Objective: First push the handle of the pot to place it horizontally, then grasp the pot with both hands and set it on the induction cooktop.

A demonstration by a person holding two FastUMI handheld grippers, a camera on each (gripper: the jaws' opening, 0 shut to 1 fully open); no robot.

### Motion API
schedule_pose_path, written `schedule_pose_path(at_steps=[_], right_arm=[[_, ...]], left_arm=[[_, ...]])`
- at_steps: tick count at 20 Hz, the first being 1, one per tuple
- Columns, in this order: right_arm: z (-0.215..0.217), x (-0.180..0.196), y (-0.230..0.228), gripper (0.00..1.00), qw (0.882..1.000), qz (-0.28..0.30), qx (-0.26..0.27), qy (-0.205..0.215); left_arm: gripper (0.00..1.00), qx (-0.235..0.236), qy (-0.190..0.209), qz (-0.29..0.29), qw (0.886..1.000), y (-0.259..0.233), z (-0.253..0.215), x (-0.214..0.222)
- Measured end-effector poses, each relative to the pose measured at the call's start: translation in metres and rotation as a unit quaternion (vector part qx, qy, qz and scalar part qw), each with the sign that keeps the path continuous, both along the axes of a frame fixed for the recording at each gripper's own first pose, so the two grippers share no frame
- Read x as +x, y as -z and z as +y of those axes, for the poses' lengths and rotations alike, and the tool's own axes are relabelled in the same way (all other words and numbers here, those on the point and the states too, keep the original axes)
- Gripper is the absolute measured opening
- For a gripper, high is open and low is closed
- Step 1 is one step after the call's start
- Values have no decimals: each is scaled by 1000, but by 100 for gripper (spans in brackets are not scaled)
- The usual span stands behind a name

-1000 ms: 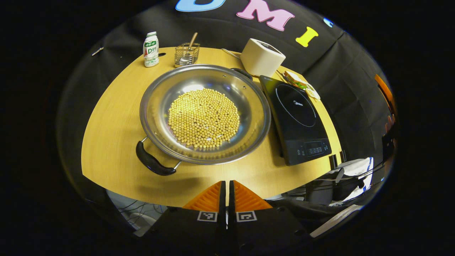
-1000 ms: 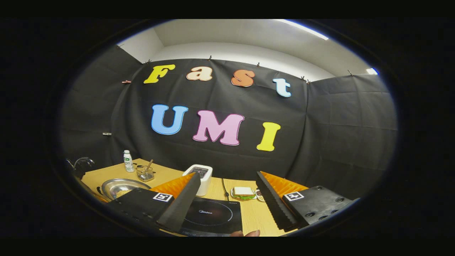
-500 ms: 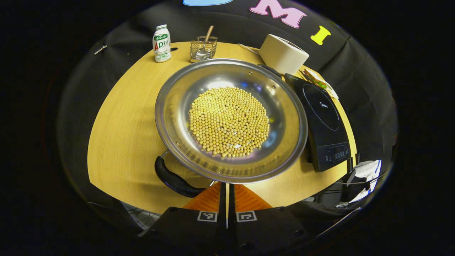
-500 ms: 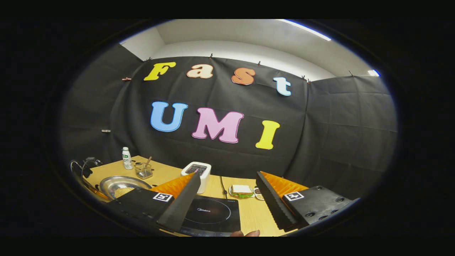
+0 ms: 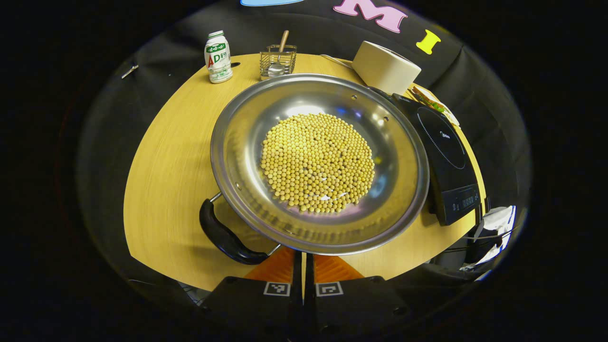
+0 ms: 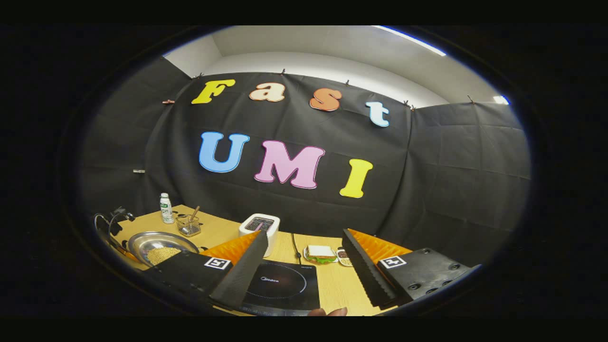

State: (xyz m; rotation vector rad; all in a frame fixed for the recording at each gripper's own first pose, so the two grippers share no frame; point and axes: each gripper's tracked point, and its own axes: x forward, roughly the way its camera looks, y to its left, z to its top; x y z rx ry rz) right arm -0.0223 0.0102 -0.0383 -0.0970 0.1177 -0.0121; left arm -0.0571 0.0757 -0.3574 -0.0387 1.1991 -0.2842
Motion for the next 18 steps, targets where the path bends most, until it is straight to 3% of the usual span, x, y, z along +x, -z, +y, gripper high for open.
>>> schedule_pose_path(at_steps=[6, 18], right_arm=[[2, 0, 5, 98, 1000, 9, -7, 3], [2, -4, 11, 98, 999, 28, -15, 17]], left_arm=[[5, 37, 2, 3, 999, 13, 42, 22], [5, 48, -23, 0, 999, 32, 88, 87]])
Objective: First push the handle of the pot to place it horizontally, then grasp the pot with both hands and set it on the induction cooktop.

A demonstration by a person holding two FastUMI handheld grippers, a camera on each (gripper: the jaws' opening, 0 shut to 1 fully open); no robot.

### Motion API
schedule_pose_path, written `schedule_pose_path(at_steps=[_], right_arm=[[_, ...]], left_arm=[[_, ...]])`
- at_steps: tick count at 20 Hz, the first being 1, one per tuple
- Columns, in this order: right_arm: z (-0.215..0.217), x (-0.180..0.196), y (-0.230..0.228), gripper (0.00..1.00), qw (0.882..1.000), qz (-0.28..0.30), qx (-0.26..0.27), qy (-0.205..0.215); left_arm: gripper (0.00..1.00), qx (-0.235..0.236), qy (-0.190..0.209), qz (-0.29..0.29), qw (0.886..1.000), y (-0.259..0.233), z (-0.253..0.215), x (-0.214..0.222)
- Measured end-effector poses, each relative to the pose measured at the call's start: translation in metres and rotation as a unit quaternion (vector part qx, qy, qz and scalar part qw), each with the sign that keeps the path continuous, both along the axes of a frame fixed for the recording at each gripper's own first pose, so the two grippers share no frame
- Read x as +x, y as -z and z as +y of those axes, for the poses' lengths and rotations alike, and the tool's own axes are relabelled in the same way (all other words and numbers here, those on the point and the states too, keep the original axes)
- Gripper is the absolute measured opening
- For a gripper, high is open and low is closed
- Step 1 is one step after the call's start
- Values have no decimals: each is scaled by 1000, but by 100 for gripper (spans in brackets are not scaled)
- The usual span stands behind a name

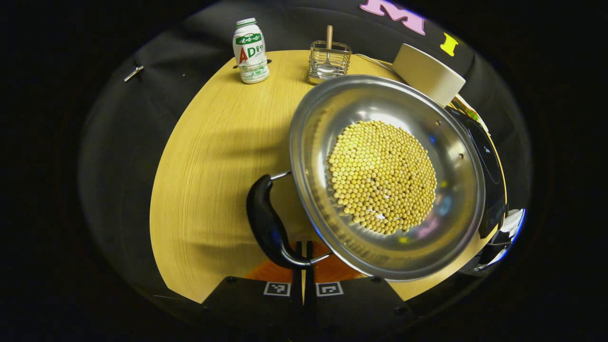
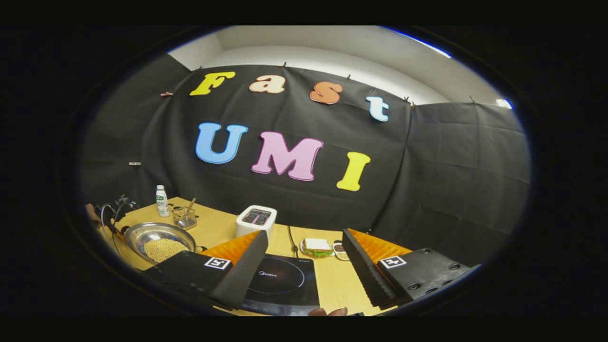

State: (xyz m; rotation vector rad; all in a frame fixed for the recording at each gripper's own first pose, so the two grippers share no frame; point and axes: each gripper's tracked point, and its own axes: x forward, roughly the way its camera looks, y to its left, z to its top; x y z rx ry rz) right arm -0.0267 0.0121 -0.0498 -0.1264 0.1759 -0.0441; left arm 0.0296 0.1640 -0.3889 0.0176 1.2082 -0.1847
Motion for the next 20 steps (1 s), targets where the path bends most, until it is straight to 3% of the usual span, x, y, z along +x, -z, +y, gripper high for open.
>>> schedule_pose_path(at_steps=[10, 16, 20], right_arm=[[3, -16, 7, 98, 1000, 8, -10, 7], [10, -31, 16, 98, 1000, 20, -13, -5], [14, -33, 19, 98, 999, 28, -3, -18]], left_arm=[[5, 0, -6, -23, 1000, 2, 3, 49], [5, -13, -23, -41, 999, -2, 3, 49], [5, -5, -36, -86, 996, -22, 9, 41]])
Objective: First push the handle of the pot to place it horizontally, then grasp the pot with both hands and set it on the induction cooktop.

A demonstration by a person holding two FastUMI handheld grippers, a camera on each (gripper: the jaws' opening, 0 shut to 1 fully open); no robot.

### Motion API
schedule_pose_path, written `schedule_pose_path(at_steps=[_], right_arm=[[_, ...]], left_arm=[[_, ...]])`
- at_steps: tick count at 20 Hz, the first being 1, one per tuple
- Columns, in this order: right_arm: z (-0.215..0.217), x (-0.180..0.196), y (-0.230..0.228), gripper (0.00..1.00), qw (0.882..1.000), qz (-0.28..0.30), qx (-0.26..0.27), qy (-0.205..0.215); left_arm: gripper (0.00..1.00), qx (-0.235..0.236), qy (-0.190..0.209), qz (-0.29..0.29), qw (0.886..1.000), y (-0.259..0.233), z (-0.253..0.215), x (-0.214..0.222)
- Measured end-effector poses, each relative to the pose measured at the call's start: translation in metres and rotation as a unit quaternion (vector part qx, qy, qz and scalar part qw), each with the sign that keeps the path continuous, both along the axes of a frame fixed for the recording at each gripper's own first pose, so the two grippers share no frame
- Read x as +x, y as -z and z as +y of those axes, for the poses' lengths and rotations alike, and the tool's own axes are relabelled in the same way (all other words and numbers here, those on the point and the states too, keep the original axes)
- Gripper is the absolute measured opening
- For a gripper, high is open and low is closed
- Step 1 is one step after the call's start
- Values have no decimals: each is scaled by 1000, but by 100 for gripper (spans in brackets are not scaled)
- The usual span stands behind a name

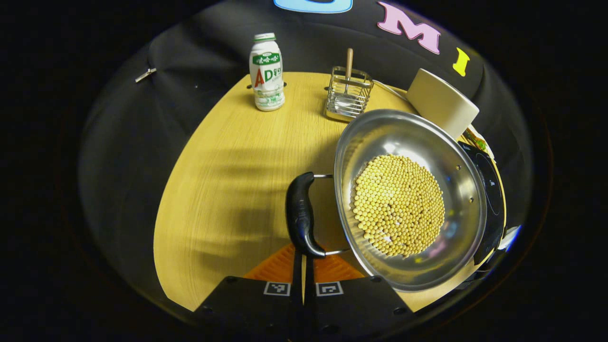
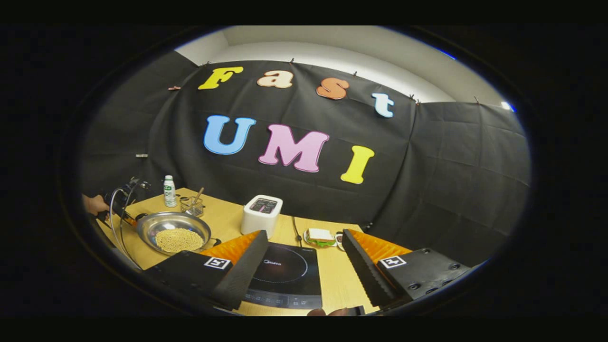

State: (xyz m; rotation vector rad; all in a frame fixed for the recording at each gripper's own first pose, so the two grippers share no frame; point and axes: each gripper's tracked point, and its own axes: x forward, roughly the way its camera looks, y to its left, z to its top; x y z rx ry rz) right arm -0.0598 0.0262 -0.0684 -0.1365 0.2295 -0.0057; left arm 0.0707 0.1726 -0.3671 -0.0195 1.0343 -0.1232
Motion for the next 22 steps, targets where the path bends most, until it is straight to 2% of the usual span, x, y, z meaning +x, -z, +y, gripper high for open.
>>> schedule_pose_path(at_steps=[2, 7, 12, 13, 14, 16, 18, 19, 22], right_arm=[[3, 1, 3, 98, 1000, 5, 8, -7], [19, 5, 9, 98, 999, 14, 11, -38], [51, 25, 20, 98, 997, 27, 20, -66], [57, 28, 21, 98, 997, 28, 23, -71], [64, 30, 22, 98, 996, 32, 27, -77], [78, 35, 30, 98, 994, 40, 43, -87], [94, 42, 40, 98, 992, 57, 66, -96], [104, 46, 48, 98, 988, 72, 84, -104], [125, 62, 69, 98, 980, 109, 130, -106]], left_arm=[[5, 13, 0, -22, 1000, -11, 7, -9], [5, 12, -20, -101, 995, -55, 11, -39], [6, -7, -22, -206, 978, -114, 3, -48], [11, -17, -20, -221, 975, -123, -1, -47], [29, -29, -18, -233, 972, -130, -6, -44], [59, -45, -18, -244, 969, -139, -10, -40], [88, -39, -21, -251, 967, -141, -8, -30], [96, -34, -19, -252, 967, -141, -8, -25], [95, -27, -13, -241, 970, -131, -13, -15]])
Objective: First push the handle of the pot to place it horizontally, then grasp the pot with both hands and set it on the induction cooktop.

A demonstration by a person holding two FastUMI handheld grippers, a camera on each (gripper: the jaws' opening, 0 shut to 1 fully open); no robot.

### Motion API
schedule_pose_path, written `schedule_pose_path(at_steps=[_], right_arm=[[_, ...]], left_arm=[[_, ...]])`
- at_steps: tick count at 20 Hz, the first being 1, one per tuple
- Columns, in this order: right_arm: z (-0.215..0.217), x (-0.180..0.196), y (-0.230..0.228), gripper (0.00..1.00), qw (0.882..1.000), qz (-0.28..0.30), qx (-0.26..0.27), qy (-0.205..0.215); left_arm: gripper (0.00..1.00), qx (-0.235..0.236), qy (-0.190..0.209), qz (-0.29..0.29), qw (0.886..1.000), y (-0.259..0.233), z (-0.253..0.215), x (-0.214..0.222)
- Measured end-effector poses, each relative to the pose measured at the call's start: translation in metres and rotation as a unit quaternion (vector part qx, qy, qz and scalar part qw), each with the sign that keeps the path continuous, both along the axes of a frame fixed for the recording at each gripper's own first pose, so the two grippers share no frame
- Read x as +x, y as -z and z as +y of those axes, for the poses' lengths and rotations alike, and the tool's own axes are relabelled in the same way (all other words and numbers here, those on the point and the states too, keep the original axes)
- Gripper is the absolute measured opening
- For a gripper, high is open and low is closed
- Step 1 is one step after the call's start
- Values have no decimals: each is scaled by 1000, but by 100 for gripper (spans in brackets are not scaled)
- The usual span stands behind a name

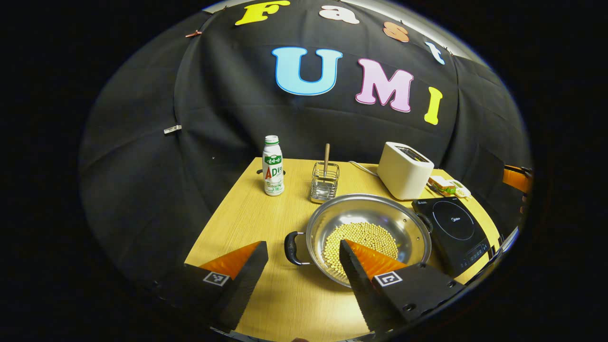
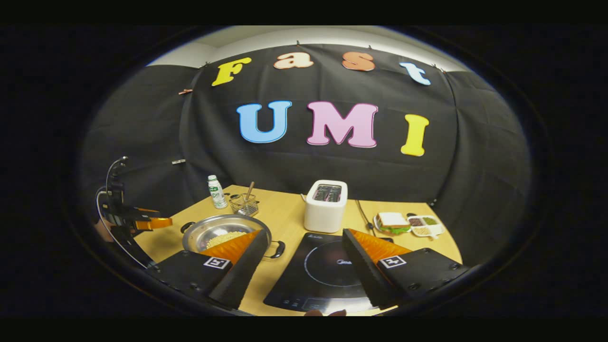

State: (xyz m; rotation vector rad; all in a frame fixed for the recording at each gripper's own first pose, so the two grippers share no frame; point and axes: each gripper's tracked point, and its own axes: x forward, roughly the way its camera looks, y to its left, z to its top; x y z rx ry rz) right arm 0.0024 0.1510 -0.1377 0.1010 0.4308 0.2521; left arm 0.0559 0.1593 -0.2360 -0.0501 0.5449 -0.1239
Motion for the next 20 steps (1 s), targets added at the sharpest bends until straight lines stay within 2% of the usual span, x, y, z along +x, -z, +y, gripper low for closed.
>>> schedule_pose_path(at_steps=[3, 4, 5, 7, 10, 14, 20], right_arm=[[19, 19, 27, 98, 998, 54, 36, 8], [26, 25, 37, 94, 996, 74, 43, 10], [33, 30, 46, 99, 995, 90, 48, 12], [51, 41, 64, 99, 992, 116, 55, 5], [77, 52, 101, 99, 986, 158, 44, -16], [103, 60, 147, 99, 979, 200, 18, -39], [118, 64, 191, 99, 967, 253, -7, -40]], left_arm=[[95, -8, 1, 20, 1000, 15, -6, 11], [95, -10, -2, 26, 1000, 21, -7, 17], [95, -9, -5, 35, 999, 28, -5, 22], [95, -6, -8, 55, 998, 44, -4, 33], [95, -3, -5, 73, 997, 63, -3, 50], [95, -26, -6, 94, 995, 86, -6, 66], [93, -37, -12, 115, 993, 109, -2, 75]])
